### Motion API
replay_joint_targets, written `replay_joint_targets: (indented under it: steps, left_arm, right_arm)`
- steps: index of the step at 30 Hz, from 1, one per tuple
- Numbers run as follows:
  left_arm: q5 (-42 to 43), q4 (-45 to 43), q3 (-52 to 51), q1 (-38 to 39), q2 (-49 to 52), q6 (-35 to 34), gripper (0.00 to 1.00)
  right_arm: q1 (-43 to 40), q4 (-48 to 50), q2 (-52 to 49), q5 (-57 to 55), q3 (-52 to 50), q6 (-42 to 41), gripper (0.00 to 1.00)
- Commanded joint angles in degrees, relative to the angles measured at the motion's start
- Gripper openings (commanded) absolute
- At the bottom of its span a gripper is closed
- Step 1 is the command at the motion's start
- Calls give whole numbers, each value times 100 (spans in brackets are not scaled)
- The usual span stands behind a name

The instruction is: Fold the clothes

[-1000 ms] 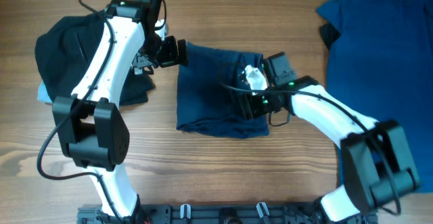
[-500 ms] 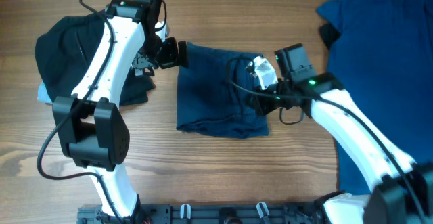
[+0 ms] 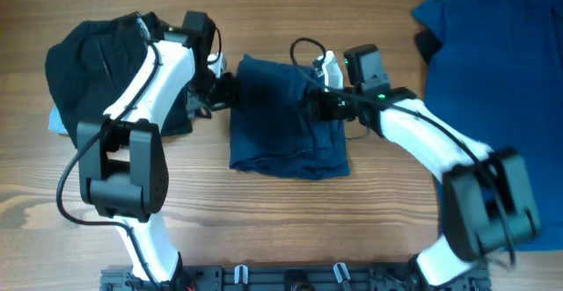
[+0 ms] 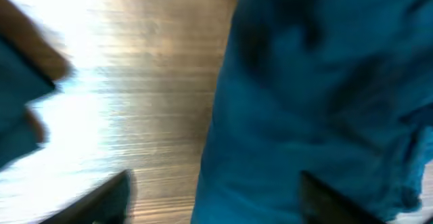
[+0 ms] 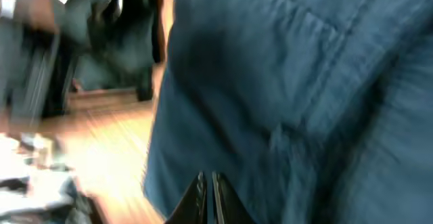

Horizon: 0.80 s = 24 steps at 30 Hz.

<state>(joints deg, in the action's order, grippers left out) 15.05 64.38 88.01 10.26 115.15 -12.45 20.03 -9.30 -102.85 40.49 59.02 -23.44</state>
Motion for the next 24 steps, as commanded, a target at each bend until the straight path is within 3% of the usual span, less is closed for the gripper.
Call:
replay_joint_targets:
  steps: [1, 4, 9, 11, 16, 20, 24]
  left_arm:
    - [339, -85, -354, -33, -70, 22, 100]
    - [341, -103, -415, -31, -70, 26, 100]
    - [396, -345, -544, -26, -70, 70, 100]
    - [1040, -822, -726, -13, -70, 605, 100]
    - [1399, -1403, -1108, 28, -70, 901, 99]
    - [2302, -1668, -1497, 79, -70, 1781, 82]
    - [2693, -1753, -1768, 173, -70, 2531, 55]
  right_arm:
    - [2, 431, -1134, 957, -52, -2135, 4]
    - [-72, -105, -1604, 796, -55, -2647, 4]
    - [-140, -1244, -1475, -562, -55, -2463, 4]
    - [-136, -1394, -1375, -610, -55, -2409, 4]
    - [-138, -1338, -1370, -291, -52, -1982, 4]
    - [-138, -1058, -1366, 13, -52, -1703, 4]
    - [-138, -780, -1303, 271, -52, -1421, 4]
